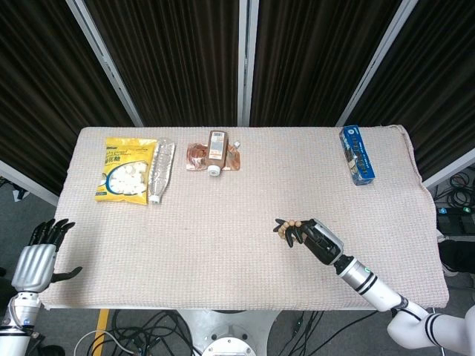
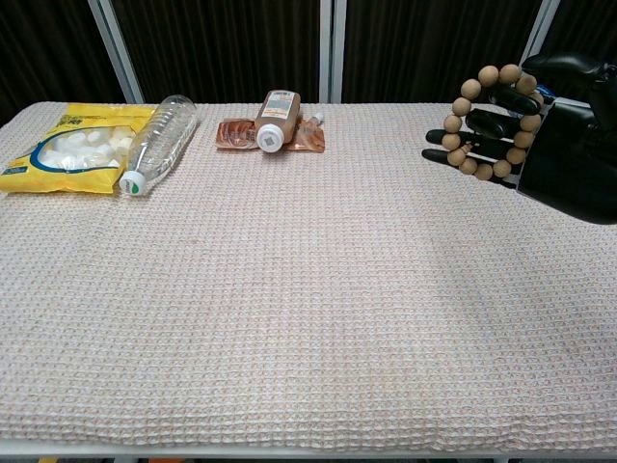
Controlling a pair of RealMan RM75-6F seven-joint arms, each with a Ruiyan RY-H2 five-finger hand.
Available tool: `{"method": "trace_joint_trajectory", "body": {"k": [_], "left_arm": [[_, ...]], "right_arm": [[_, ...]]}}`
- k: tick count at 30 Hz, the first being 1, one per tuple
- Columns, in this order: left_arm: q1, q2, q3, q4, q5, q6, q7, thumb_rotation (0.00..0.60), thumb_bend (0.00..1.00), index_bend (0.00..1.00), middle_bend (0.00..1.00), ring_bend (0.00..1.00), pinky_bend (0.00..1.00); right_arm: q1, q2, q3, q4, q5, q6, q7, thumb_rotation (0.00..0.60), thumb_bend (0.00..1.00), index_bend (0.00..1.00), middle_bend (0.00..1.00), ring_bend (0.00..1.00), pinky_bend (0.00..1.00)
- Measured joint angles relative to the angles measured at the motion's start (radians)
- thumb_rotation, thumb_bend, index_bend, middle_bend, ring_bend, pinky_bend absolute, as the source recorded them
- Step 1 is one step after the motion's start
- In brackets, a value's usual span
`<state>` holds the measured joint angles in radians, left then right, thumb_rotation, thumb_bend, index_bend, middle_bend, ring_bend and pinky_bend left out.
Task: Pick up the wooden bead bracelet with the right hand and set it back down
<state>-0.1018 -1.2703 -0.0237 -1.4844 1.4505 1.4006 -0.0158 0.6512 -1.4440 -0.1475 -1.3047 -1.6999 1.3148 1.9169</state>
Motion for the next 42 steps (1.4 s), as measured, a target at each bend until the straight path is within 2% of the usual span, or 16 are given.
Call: {"method": "trace_joint_trajectory", "body": {"k": [6,14,20,22,28,42], "left_arm": [[0.001,0.0,0.001,0.001,-0.001,0.001,-0.003,0.6,0.0,0.15,0.08,0.0,0.0],[0.001,0.0,0.0,0.003,-0.002,0.002,-0.005,0.6,0.0,0.15,0.08,0.0,0.0],[0.0,0.0,-0.001,0.004,0.0,0.002,-0.008,0.6,0.0,0.15,0.08,0.0,0.0],[0.0,-0.001,0.0,0.005,0.0,0.001,-0.009,0.6,0.0,0.15,0.08,0.0,0.0],[0.002,-0.001,0.001,0.007,-0.001,0.002,-0.014,0.6,0.0,0.15,0.08,0.0,0.0],[-0.003,-0.001,0.001,0.012,0.0,-0.007,-0.027,0.6,0.0,0.15,0.08,0.0,0.0]], "right_arm": [[-0.033,-0.015,0.027,-0.008,0.028,0.005,-0.122,0.286,0.6,0.74,0.63,0.28,0.0],[-0.055,-0.039,0.046,0.014,0.03,0.013,-0.196,0.279,0.69,0.73,0.63,0.28,0.0],[-0.062,-0.048,0.052,0.039,0.01,0.03,-0.227,0.275,0.95,0.68,0.58,0.25,0.0],[-0.063,-0.052,0.052,0.05,0.0,0.036,-0.233,0.275,0.99,0.64,0.57,0.23,0.0],[-0.061,-0.065,0.051,0.08,-0.019,0.044,-0.235,0.273,1.0,0.57,0.52,0.19,0.0],[-0.052,-0.074,0.054,0.114,-0.024,0.043,-0.222,0.278,1.0,0.48,0.48,0.16,0.0]]}}
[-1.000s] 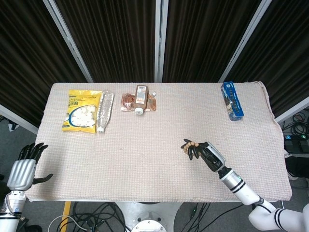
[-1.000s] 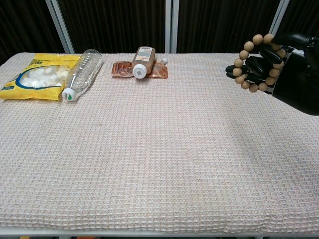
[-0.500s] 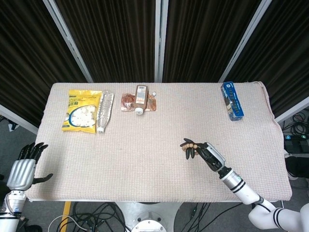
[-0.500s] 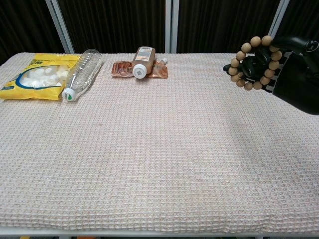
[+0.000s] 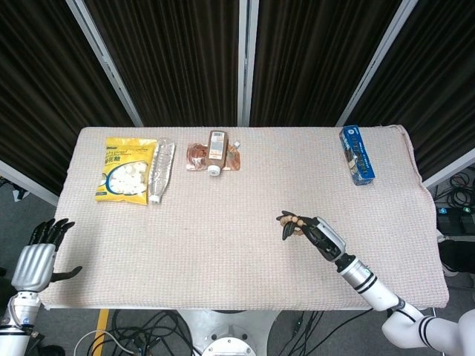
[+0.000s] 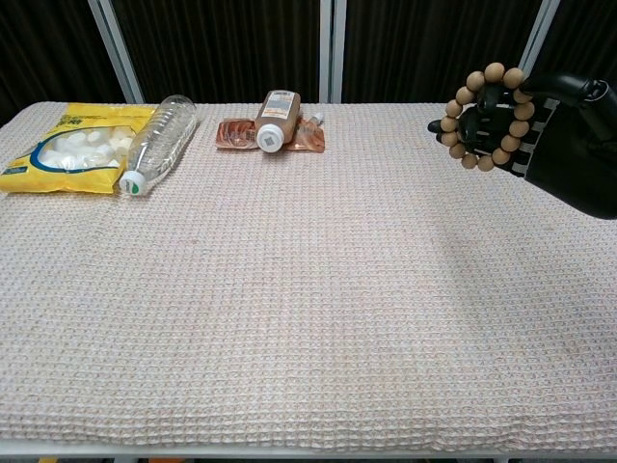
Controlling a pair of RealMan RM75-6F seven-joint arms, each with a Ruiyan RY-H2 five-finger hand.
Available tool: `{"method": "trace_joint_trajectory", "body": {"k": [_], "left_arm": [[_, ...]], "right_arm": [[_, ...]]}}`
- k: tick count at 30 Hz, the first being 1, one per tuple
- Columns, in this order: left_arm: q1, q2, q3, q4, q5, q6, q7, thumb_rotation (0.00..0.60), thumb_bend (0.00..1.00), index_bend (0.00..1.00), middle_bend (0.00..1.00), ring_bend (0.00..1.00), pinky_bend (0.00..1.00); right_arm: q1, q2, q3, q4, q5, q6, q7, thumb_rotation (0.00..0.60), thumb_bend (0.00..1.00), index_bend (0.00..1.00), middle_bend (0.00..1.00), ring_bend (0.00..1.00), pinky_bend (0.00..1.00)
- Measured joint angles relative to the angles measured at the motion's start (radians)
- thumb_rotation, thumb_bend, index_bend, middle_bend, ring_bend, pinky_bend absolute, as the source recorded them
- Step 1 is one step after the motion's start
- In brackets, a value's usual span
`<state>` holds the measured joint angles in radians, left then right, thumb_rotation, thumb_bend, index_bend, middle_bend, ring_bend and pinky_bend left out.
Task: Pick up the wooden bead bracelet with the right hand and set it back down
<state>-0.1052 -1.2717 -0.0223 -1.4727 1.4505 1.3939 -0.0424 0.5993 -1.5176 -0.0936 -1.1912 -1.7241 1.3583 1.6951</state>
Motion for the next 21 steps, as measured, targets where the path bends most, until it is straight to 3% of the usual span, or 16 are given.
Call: {"method": "trace_joint_trajectory", "body": {"k": [8,14,21], "left_arm": [[0.0,0.0,0.002,0.001,0.002,-0.002,-0.005,0.6,0.0,0.15,0.08,0.0,0.0],[0.0,0.001,0.003,0.0,0.003,0.0,-0.009,0.6,0.0,0.15,0.08,0.0,0.0],[0.001,0.003,0.004,-0.002,0.004,0.0,-0.011,0.6,0.0,0.15,0.08,0.0,0.0]], "right_arm": [[0.004,-0.002,0.0,0.008,-0.002,0.001,0.017,0.29,1.0,0.46,0.47,0.15,0.0],[0.008,0.001,-0.003,0.011,-0.007,0.005,0.04,0.355,1.0,0.42,0.45,0.14,0.0],[0.012,-0.001,-0.004,0.025,-0.005,0.002,0.062,0.365,1.0,0.36,0.41,0.12,0.0]]}}
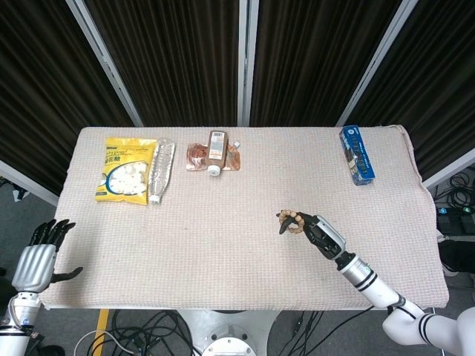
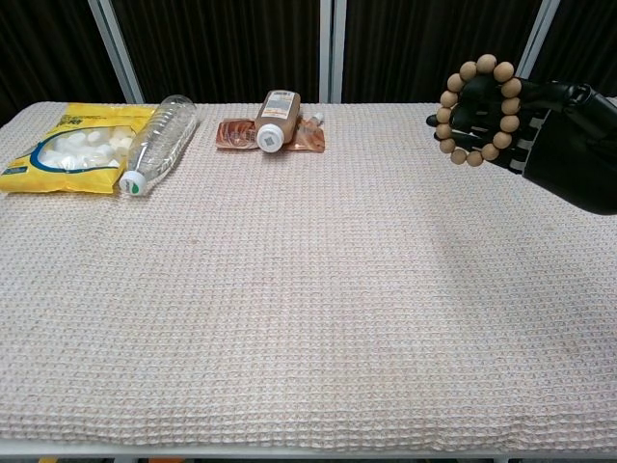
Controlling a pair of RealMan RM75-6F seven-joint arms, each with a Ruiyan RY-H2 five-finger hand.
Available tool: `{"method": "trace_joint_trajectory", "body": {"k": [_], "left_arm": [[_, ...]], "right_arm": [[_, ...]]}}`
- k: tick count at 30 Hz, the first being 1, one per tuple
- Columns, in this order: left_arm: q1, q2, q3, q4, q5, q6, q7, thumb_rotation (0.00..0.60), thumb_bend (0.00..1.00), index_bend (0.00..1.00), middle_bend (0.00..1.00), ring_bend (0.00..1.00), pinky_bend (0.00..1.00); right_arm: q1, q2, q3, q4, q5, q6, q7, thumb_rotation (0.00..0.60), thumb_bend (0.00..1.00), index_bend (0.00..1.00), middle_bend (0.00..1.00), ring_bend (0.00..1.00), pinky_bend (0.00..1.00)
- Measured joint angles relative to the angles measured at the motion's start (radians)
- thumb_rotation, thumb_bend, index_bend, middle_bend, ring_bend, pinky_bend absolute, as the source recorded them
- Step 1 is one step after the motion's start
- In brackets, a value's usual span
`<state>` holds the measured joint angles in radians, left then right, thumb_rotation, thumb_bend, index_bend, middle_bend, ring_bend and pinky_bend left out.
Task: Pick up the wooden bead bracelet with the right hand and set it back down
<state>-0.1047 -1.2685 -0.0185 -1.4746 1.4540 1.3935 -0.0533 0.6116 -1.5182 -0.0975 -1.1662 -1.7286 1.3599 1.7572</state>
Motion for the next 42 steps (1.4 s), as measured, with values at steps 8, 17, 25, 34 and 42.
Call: {"method": "trace_joint_trajectory", "body": {"k": [8,17,25,34,42], "left_arm": [[-0.001,0.002,-0.001,-0.003,0.0,0.0,0.001,0.6,0.0,0.15,0.08,0.0,0.0],[-0.015,0.017,-0.013,-0.133,-0.01,-0.005,0.077,0.6,0.0,0.15,0.08,0.0,0.0],[-0.008,0.002,0.0,0.006,0.002,0.004,0.002,0.6,0.0,0.15,0.08,0.0,0.0],[-0.005,-0.009,-0.005,0.015,0.02,0.03,0.0,0.6,0.0,0.15,0.08,0.0,0.0],[-0.006,-0.017,-0.016,0.016,0.033,0.058,0.024,0.6,0.0,0.15,0.08,0.0,0.0]], "right_arm": [[0.004,0.0,0.003,0.015,0.012,-0.009,0.033,0.36,1.0,0.26,0.36,0.1,0.0],[0.009,0.013,0.013,0.034,0.042,-0.046,0.041,0.353,1.0,0.18,0.34,0.09,0.0],[-0.008,0.026,0.016,0.044,0.061,-0.06,-0.09,0.343,1.0,0.18,0.33,0.06,0.0],[-0.004,0.053,0.024,0.025,0.085,-0.138,-0.532,0.319,0.84,0.17,0.25,0.01,0.0],[0.022,0.083,0.048,-0.066,0.156,-0.273,-1.139,0.312,0.34,0.01,0.12,0.0,0.0]]}}
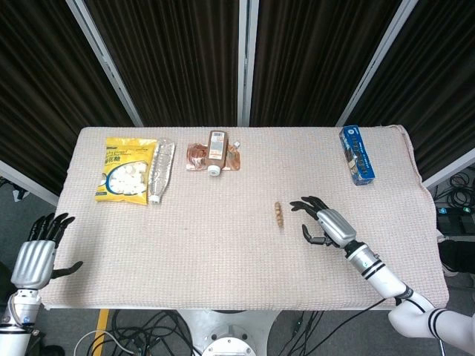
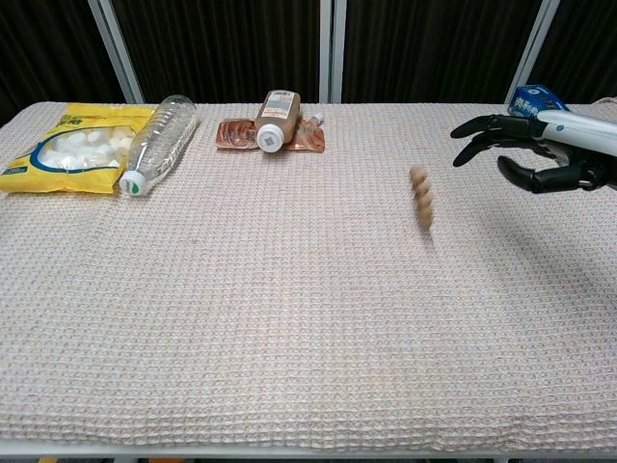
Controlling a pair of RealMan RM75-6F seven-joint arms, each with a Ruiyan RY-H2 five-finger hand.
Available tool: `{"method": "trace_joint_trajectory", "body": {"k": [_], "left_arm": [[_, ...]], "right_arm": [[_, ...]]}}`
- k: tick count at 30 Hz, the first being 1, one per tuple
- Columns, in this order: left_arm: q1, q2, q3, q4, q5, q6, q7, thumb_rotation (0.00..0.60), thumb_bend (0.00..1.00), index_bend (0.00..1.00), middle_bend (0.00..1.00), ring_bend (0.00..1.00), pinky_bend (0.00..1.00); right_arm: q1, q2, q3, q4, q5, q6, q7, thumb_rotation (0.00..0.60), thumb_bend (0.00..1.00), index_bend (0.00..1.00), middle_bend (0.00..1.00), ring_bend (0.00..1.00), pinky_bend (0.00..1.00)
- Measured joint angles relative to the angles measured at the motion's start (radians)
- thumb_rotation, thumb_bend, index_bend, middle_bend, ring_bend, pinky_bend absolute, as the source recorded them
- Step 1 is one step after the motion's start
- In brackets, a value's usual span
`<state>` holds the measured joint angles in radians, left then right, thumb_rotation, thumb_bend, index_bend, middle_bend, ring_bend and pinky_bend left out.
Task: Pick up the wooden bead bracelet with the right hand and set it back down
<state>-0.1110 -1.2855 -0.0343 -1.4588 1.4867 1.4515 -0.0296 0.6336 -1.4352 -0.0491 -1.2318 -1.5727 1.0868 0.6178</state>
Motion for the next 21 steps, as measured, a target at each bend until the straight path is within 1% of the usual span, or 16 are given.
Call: {"method": "trace_joint_trajectory", "body": {"k": [1,3,6,9,11,14,18,21], "left_arm": [[0.0,-0.003,-0.001,0.003,0.002,0.003,0.002,0.6,0.0,0.15,0.08,0.0,0.0],[0.0,-0.01,-0.004,0.013,0.006,0.013,0.012,0.6,0.0,0.15,0.08,0.0,0.0],[0.001,-0.019,-0.008,0.027,0.01,0.027,0.021,0.6,0.0,0.15,0.08,0.0,0.0],[0.001,-0.023,-0.011,0.037,0.014,0.035,0.03,0.6,0.0,0.15,0.08,0.0,0.0],[0.0,-0.024,-0.013,0.039,0.014,0.037,0.033,0.6,0.0,0.15,0.08,0.0,0.0],[-0.001,-0.024,-0.016,0.039,0.014,0.038,0.036,0.6,0.0,0.15,0.08,0.0,0.0],[-0.003,-0.024,-0.018,0.033,0.011,0.038,0.048,0.6,0.0,0.15,0.08,0.0,0.0],[-0.003,-0.024,-0.021,0.026,0.008,0.04,0.064,0.6,0.0,0.15,0.08,0.0,0.0]], "right_arm": [[0.002,0.001,0.005,-0.012,0.014,-0.013,-0.074,0.312,0.27,0.0,0.09,0.0,0.0],[0.004,0.002,0.017,-0.041,0.05,-0.035,-0.245,0.314,0.18,0.0,0.05,0.0,0.0],[-0.005,0.001,0.038,-0.092,0.105,-0.039,-0.466,0.314,0.15,0.0,0.05,0.0,0.0],[-0.027,0.006,0.053,-0.132,0.133,-0.014,-0.601,0.318,0.16,0.0,0.09,0.0,0.0],[-0.051,0.015,0.062,-0.155,0.143,0.019,-0.634,0.343,0.2,0.0,0.11,0.0,0.0],[-0.12,0.045,0.07,-0.198,0.156,0.119,-0.611,0.379,0.24,0.0,0.12,0.0,0.0],[-0.26,0.108,0.069,-0.257,0.167,0.301,-0.524,0.38,0.24,0.0,0.12,0.0,0.0],[-0.364,0.152,0.059,-0.29,0.169,0.417,-0.496,0.379,0.24,0.0,0.12,0.0,0.0]]}}
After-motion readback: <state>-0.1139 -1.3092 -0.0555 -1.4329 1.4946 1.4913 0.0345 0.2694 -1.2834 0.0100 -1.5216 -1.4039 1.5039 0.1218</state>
